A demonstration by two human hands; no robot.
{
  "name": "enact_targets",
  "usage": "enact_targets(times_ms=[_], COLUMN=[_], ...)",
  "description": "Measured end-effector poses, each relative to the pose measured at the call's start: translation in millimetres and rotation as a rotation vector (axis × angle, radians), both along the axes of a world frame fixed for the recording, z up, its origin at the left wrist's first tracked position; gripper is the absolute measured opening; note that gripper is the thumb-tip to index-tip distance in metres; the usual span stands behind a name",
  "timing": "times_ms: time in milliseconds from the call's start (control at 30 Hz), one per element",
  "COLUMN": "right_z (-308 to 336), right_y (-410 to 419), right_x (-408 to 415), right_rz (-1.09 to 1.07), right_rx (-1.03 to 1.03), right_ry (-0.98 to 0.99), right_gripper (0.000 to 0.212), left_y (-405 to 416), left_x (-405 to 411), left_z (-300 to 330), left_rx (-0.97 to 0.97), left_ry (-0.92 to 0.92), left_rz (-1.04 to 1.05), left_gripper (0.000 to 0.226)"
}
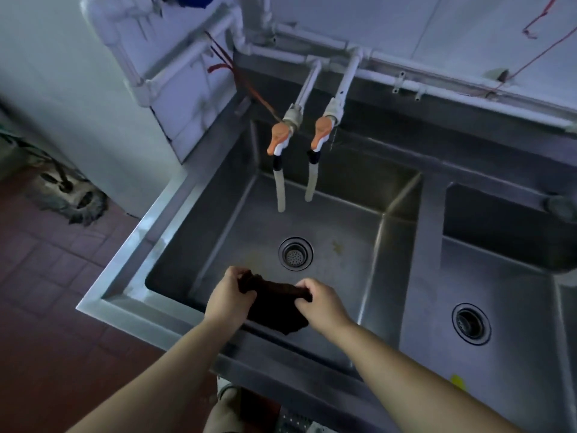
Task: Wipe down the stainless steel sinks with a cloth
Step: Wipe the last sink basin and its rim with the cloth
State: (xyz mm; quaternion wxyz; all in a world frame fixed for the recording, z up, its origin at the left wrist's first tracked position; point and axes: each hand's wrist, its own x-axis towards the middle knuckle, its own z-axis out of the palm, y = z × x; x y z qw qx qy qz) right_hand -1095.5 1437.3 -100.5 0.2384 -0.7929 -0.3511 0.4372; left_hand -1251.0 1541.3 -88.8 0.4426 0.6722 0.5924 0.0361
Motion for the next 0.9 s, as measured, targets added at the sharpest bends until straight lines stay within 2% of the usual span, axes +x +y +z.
enact_targets(times_ms=[133,267,333,500,600,767,833,900], right_z=[-20,-41,-51,-76,-95,-138,-160,-188], right_y=[53,95,104,109,111,126,136,146], right_x=[-26,-37,-40,-51,-58,-69,-69,-66], right_rz=[-0.025,-0.017,0.012,0.109,0.219,0.521,0.628,0.709], right_rx=[-0.059,-0.183,-0.248,-0.341,-0.349,-0.326,-0.227,-0.104], right_ry=[-0.017,-0.256,-0.314,-0.252,-0.228,-0.286,-0.351,-0.357], right_gripper=[0.034,0.055,0.048,0.038,0.038,0.043,0.045,0.05], left_y=[50,109,137,197,228,265,269,269], left_x=[-25,-39,-41,-34,-18,6,8,8], left_z=[-18,-20,-16,-5,-4,-25,-36,-47], left_rx=[0.067,0.238,0.357,0.759,0.933,0.897,0.88,0.914], left_ry=[0.107,0.243,0.282,0.176,0.207,0.273,0.287,0.279], left_rz=[-0.119,-0.333,-0.481,-0.902,-1.061,-1.119,-1.116,-1.101], left_gripper=[0.041,0.048,0.047,0.039,0.031,0.027,0.026,0.011])
